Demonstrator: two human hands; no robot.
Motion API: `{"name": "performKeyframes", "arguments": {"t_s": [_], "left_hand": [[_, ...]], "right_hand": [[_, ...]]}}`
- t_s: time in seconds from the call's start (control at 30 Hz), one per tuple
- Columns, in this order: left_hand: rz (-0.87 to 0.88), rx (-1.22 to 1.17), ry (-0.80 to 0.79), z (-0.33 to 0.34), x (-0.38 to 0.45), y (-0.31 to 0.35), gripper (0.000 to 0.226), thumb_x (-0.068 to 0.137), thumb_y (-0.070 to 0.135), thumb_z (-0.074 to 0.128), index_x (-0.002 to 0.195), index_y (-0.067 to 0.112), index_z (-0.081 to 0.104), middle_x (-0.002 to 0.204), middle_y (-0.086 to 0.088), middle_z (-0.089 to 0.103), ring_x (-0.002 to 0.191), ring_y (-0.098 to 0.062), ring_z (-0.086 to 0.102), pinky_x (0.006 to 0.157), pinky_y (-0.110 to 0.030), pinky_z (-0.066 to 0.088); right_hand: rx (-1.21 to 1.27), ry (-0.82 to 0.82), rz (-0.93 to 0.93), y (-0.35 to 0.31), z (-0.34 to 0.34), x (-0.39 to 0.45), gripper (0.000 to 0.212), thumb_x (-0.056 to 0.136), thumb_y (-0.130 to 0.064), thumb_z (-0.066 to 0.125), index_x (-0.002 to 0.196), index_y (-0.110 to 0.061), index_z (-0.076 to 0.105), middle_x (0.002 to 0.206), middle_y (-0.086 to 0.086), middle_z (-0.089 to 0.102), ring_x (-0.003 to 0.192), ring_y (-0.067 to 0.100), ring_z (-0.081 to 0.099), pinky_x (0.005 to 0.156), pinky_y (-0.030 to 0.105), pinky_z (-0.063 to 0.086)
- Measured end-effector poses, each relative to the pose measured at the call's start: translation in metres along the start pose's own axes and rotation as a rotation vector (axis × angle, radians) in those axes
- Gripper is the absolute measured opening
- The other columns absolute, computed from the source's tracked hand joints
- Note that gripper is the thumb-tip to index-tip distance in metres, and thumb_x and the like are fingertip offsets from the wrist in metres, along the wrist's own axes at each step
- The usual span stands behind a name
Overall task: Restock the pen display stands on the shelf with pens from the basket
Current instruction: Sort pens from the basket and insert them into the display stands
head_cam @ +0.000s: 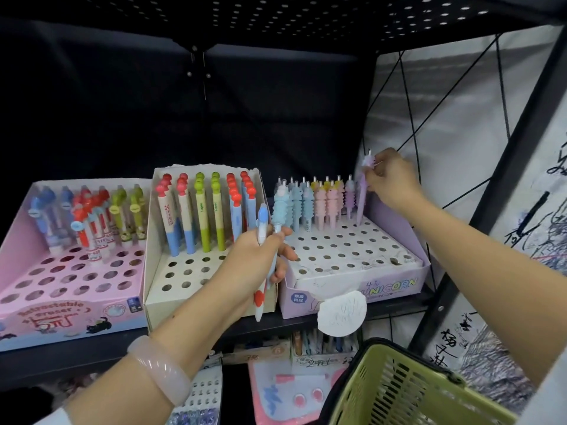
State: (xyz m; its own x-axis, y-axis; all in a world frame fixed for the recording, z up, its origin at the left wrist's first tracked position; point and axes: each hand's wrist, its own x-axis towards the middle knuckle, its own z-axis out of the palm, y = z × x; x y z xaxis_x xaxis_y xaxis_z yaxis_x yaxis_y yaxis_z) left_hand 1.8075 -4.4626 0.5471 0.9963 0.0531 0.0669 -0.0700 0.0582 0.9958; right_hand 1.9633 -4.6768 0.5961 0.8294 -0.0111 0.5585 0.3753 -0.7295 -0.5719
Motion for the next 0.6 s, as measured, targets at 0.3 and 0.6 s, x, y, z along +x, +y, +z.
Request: {"name": "performKeyframes", "arguments": {"t_s": [0.3, 0.6], "left_hand": [[0.029, -0.029, -0.021, -0.002, 0.000, -0.004, 0.023, 0.100, 0.014, 0.036, 0.104, 0.015, 0.059, 0.063, 0.001, 0.066, 0.042, -0.009, 0.044, 0.040, -0.019, 0.036], [0.058, 0.010, -0.022, -0.005, -0.008, -0.002, 0.008, 0.099, 0.011, 0.041, 0.102, 0.008, 0.047, 0.074, -0.001, 0.070, 0.044, -0.011, 0.046, 0.039, -0.021, 0.038]], "right_hand": [[-0.049, -0.227, 0.147, 0.015, 0.020, -0.014, 0.016, 0.093, -0.013, 0.052, 0.104, -0.002, 0.053, 0.094, 0.022, 0.066, 0.089, 0.034, 0.065, 0.082, 0.045, 0.053], [0.124, 0.003, -0.003, -0.048, 0.004, -0.049, 0.009, 0.090, -0.021, 0.059, 0.094, -0.014, 0.062, 0.086, -0.001, 0.063, 0.081, 0.013, 0.058, 0.074, 0.027, 0.049]]}}
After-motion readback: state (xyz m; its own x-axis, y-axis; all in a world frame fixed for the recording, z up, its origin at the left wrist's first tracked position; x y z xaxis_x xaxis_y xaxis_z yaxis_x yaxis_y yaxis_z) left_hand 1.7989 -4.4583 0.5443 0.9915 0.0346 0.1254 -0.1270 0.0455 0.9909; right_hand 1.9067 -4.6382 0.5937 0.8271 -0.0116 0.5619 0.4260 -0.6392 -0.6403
